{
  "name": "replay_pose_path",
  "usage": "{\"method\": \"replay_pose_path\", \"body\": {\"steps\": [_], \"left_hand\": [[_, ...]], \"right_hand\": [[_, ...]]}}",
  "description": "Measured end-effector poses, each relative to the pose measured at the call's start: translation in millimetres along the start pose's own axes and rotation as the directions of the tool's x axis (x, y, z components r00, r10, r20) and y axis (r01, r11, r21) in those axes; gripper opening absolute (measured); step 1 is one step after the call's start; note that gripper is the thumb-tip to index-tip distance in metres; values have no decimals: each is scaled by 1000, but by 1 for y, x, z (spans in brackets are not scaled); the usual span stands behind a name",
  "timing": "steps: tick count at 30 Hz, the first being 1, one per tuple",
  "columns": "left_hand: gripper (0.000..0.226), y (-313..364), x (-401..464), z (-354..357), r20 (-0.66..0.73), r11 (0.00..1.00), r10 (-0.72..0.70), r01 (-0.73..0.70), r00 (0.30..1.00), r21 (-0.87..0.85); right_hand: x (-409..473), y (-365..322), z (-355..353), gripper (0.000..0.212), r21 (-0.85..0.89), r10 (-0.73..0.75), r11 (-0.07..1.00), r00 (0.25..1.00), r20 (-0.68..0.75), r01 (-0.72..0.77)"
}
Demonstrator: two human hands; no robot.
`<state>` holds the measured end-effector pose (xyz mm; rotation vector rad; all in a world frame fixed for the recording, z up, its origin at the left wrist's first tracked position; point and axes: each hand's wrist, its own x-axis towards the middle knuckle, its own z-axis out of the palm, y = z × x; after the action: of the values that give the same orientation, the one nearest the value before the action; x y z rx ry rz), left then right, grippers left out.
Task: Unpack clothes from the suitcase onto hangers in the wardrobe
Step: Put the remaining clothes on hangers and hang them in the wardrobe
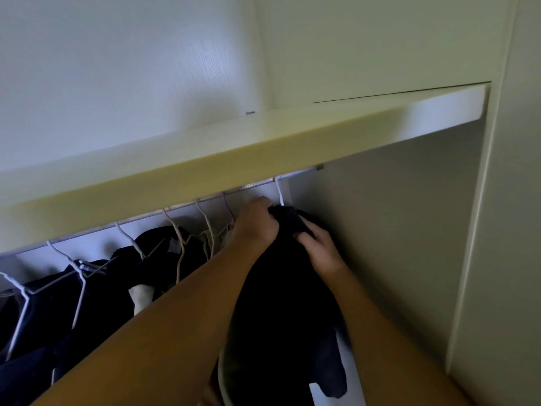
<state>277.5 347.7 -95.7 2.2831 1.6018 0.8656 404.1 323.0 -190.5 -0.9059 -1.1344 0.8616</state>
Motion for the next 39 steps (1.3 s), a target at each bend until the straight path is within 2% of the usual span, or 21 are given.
{"method": "replay_pose_path", "body": {"steps": [3, 6, 9, 12, 17, 22, 25, 28, 32, 36, 39], "left_hand": [[32, -1, 3, -2, 109, 1000, -19, 19, 994, 4], [30, 1, 5, 0, 145, 998, -64, 61, 987, 25], [27, 2, 4, 2, 169, 997, -70, 76, 983, -29], [27, 0, 0, 3, 164, 993, -68, 83, 984, -84], [25, -5, -9, 3, 145, 993, -59, 73, 988, -92], [24, -11, -9, 3, 216, 995, -39, 56, 976, -76], [36, -13, -10, 4, 271, 997, -45, 61, 962, -49], [44, -14, -12, 3, 262, 996, -49, 66, 964, -59], [27, -10, -22, 0, 84, 997, -62, 66, 995, -43], [21, -6, -27, 4, 176, 962, -121, 158, 977, -221], [24, -3, -28, 3, 194, 933, -125, 182, 973, -309]], "right_hand": [[8, -8, 0, 36, -12, -8, 1000, 999, -47, 8], [20, -11, -1, 24, -12, 20, 1000, 993, -120, -22], [27, -12, -1, 26, -47, 55, 997, 985, -162, -63], [25, -12, -2, 22, -62, 64, 995, 989, -134, -73], [18, -3, -6, 19, -178, -15, 984, 985, -170, -15], [8, 0, -6, 32, 76, 133, 990, 980, -148, -123], [7, -1, -4, 29, 111, 118, 989, 980, -162, -100], [4, 2, -3, 28, 17, 67, 998, 972, -224, -65], [1, 11, -9, 30, -152, 29, 987, 980, -195, -59], [-3, 12, -11, 37, -207, -29, 978, 974, -224, -18], [-2, 13, -12, 25, -224, -102, 973, 968, -230, 49]]}}
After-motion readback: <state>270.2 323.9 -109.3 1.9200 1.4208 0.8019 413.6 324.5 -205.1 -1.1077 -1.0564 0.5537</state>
